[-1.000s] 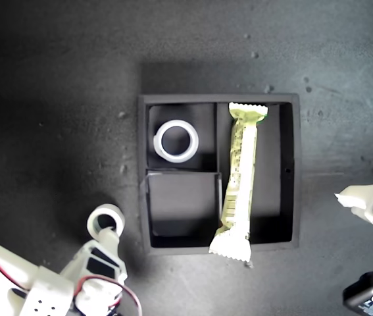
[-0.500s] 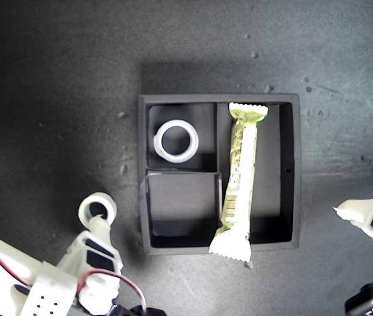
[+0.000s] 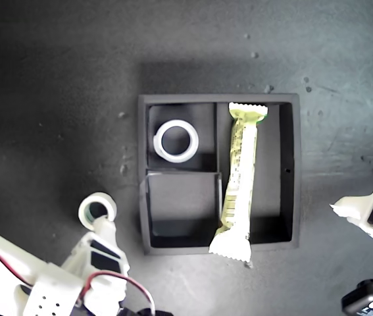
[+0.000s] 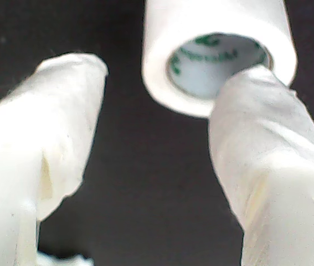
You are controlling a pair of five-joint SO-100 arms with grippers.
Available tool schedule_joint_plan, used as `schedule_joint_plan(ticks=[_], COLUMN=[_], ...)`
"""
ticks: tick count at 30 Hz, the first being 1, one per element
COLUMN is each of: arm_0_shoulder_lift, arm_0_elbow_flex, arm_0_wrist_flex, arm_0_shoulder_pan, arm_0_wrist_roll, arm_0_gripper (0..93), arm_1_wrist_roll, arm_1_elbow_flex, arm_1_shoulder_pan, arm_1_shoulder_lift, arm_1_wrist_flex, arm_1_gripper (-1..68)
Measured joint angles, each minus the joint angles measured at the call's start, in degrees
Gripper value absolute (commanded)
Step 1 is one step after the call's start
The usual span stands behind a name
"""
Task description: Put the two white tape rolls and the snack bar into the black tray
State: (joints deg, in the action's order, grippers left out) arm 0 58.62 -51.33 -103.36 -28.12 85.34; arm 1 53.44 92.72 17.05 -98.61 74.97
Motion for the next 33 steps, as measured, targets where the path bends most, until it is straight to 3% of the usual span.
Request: schedule_joint_plan(ticks=[29, 33], arm_0_shoulder_lift=[-13.54, -15.38], arm_0_elbow_flex=[7.47, 8.44], arm_0_wrist_flex=[0.00, 0.00], arm_0_shoulder_pan=[0.18, 0.26], arm_0_wrist_roll=[1.32, 1.32], arm_0_gripper=[15.6, 10.5], arm_1_wrist_roll=[0.00, 0.00], arm_1_elbow_flex=[2.55, 2.72], arm_1_shoulder_pan=[0.88, 1.58], arm_1_shoulder_lift=[0.00, 0.00], arm_1_wrist_flex=[-1.58, -2.11], arm_1_gripper=[7.0, 7.0])
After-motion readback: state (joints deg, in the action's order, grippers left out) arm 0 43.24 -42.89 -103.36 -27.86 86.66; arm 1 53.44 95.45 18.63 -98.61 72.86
